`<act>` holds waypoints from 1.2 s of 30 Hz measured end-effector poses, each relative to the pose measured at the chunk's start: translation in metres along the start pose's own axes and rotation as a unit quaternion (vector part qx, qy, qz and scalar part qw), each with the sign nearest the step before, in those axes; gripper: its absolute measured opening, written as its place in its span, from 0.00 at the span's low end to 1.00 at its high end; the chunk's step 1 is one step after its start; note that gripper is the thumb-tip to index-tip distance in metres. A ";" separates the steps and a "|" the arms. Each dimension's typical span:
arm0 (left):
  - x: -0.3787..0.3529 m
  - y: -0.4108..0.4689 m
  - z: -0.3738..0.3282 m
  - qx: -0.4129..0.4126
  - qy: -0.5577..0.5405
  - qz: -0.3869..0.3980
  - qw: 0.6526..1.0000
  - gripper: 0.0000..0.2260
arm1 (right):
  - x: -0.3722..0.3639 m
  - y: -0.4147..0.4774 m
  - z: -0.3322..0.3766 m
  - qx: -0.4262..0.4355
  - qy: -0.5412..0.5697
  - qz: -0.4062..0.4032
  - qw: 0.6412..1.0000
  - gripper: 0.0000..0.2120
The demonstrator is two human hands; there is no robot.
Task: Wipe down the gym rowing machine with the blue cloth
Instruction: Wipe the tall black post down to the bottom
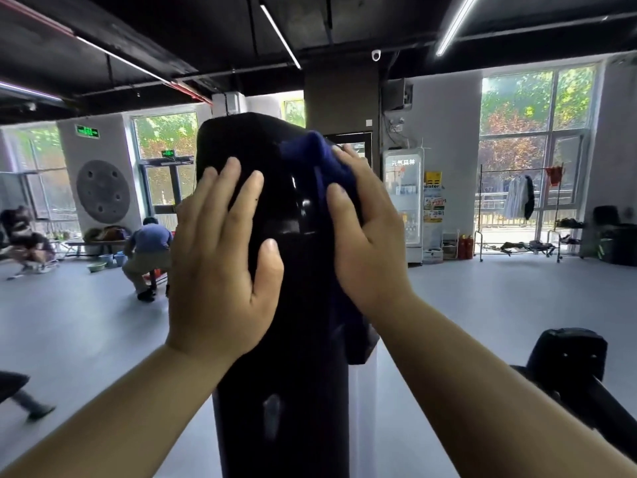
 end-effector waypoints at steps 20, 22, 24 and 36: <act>0.013 0.007 0.005 0.024 -0.017 0.014 0.999 0.22 | -0.008 -0.052 -0.017 0.009 -0.011 0.005 1.000 0.21; 0.012 0.013 0.006 0.027 -0.024 0.021 0.999 0.23 | -0.007 -0.060 -0.022 0.012 -0.012 0.008 1.000 0.22; 0.007 0.016 0.007 0.032 -0.020 0.019 0.999 0.23 | -0.002 -0.033 -0.014 -0.001 -0.001 0.018 1.000 0.20; -0.002 -0.015 0.015 0.069 -0.119 -0.002 0.991 0.23 | -0.028 -0.125 -0.041 -0.032 -0.058 0.062 0.996 0.26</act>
Point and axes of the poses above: each hand's wrist, its own y-axis towards the middle knuckle, its own x-axis out of the back of the hand, z = x × y, the point moved 8 cm from there along y, towards the middle knuckle, and after that the axes turned 12 degrees about z, right-handed, at the moved point
